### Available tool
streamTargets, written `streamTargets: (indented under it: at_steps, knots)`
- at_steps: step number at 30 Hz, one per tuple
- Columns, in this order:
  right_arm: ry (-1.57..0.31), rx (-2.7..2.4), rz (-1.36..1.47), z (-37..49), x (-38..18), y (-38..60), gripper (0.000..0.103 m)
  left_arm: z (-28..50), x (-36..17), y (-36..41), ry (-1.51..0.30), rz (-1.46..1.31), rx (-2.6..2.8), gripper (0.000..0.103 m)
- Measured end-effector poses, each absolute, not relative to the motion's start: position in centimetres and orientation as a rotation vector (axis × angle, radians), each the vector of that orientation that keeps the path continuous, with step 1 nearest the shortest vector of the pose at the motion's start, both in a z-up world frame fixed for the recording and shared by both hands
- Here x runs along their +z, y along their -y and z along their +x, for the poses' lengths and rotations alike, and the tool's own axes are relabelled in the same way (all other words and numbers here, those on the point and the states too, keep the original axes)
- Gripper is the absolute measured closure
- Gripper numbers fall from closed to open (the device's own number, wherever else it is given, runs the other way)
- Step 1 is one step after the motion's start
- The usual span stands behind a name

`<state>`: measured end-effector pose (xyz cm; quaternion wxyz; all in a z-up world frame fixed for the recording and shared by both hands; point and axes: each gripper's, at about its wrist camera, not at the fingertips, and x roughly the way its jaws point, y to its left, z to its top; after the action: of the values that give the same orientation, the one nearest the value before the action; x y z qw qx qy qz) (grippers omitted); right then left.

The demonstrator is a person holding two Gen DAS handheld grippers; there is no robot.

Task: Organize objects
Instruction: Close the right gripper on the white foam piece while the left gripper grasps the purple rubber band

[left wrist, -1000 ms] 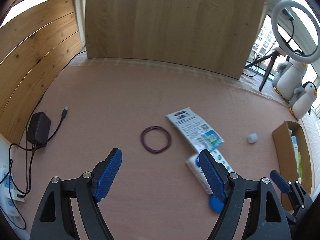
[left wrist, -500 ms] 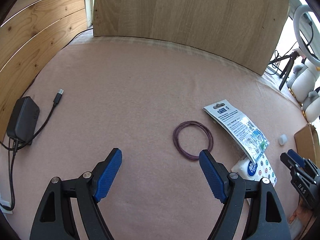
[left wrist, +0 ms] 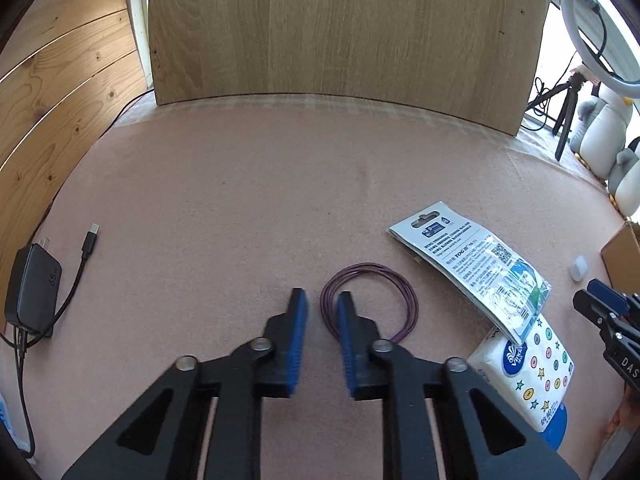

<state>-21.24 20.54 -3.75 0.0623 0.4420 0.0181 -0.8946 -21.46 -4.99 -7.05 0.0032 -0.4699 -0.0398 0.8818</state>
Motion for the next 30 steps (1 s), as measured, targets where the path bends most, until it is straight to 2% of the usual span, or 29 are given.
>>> streamTargets:
  at_steps: [8, 14, 16, 17, 18, 24, 25, 26, 27, 30]
  knots:
    - [-0.069, -2.678, 1.303, -19.6, -3.4, -19.1, 0.069, -20.1, -6.8, 5.2, 0.156, -1.478, 2.731, 0.1]
    - [-0.09, -2.7, 1.304, -20.1, -3.6, -20.0, 0.069, -16.8, -6.4, 6.1, 0.253, -1.503, 2.712, 0.1]
    - [-0.091, -2.721, 1.305, -20.7, -3.6, -20.5, 0.065, -15.4, -6.0, 6.3, 0.271, -1.5, 2.716, 0.1]
    - [-0.089, -2.729, 1.315, -21.2, -3.8, -20.9, 0.058, -14.7, -5.7, 6.5, 0.277, -1.496, 2.718, 0.1]
    - [-0.078, -2.734, 1.325, -21.6, -3.9, -21.2, 0.055, -14.2, -5.5, 6.6, 0.281, -1.492, 2.72, 0.1]
    - [-0.002, -2.744, 1.343, -23.4, -4.4, -22.6, 0.056, -11.8, -4.3, 7.1, 0.293, -1.473, 2.728, 0.1]
    - [-0.004, -2.743, 1.337, -23.5, -4.3, -22.5, 0.056, -11.5, -4.1, 7.2, 0.296, -1.47, 2.731, 0.1]
    - [-0.007, -2.736, 1.333, -23.6, -4.4, -22.5, 0.064, -11.2, -4.0, 7.3, 0.294, -1.469, 2.735, 0.1]
    - [-0.013, -2.737, 1.333, -23.7, -4.4, -22.5, 0.08, -11.0, -3.9, 7.4, 0.296, -1.468, 2.737, 0.1]
    - [0.0, -2.722, 1.322, -23.7, -4.4, -22.4, 0.081, -10.6, -3.5, 7.7, 0.303, -1.464, 2.746, 0.1]
